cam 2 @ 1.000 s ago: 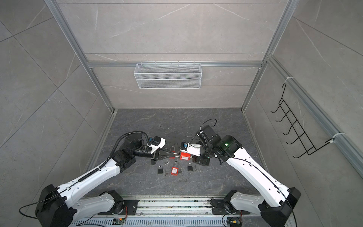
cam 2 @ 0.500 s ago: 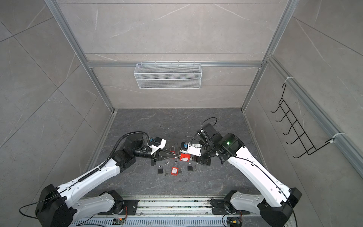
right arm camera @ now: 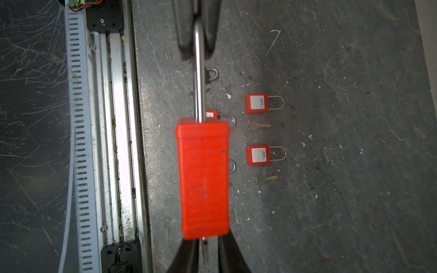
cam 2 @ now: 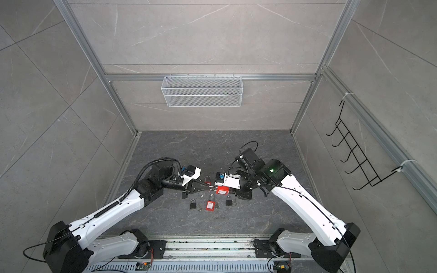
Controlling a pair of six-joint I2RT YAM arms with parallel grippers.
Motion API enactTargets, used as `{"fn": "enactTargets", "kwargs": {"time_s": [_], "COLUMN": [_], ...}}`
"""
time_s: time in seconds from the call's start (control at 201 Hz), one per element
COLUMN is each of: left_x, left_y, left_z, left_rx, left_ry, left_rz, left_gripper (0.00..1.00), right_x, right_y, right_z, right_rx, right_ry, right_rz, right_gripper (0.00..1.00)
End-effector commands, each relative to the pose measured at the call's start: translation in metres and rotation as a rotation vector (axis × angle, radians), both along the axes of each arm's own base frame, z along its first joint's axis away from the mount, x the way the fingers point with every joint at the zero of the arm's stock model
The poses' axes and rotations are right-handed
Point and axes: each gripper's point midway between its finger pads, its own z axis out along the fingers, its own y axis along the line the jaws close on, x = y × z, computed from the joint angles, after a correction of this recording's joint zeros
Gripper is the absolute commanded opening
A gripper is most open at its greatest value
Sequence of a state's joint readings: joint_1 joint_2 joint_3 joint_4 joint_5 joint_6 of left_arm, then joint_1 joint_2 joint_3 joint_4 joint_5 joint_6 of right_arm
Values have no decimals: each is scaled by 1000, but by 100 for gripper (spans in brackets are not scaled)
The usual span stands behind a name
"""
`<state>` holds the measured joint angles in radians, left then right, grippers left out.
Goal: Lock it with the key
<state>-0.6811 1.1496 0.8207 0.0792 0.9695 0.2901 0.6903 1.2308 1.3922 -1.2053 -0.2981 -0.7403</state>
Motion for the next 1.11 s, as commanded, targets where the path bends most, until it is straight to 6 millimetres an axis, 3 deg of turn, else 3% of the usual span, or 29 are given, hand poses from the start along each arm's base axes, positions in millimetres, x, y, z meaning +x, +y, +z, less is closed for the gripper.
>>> {"fn": "enactTargets", "kwargs": {"time_s": [0.0,0.219,0.403,0.762,0.861,1.061,1.105], "left_x": [-3,3,9,21,28,38,33], "left_y": [-2,5,14,38,53,86,93], "left_z": [21,11,10,2,-9,-52,-58], "left_rx": [-37,52,84,205,310,648,712], "left_ry": [-78,-156,-200,-210,-171,-84,-66], "left_rz": [-36,-1,30,84,117,167,137], "left_gripper": [0,0,0,0,0,0,0], "right_x": [-8,-14,-24,-7,5,25,30], "right_y": [-1,-10,-13,-22,-23,-18,-16], "right_z": [-4,-19,-39,-49,-57,-69,-69], "right_rx": [-9,-34,-26,-4,-9,41,64], "right_ry": [31,41,125,124,102,74,63], "right_rz": [32,22,5,-104,-166,-294,-323], "right_gripper": [12,1,0,0,0,0,0]}}
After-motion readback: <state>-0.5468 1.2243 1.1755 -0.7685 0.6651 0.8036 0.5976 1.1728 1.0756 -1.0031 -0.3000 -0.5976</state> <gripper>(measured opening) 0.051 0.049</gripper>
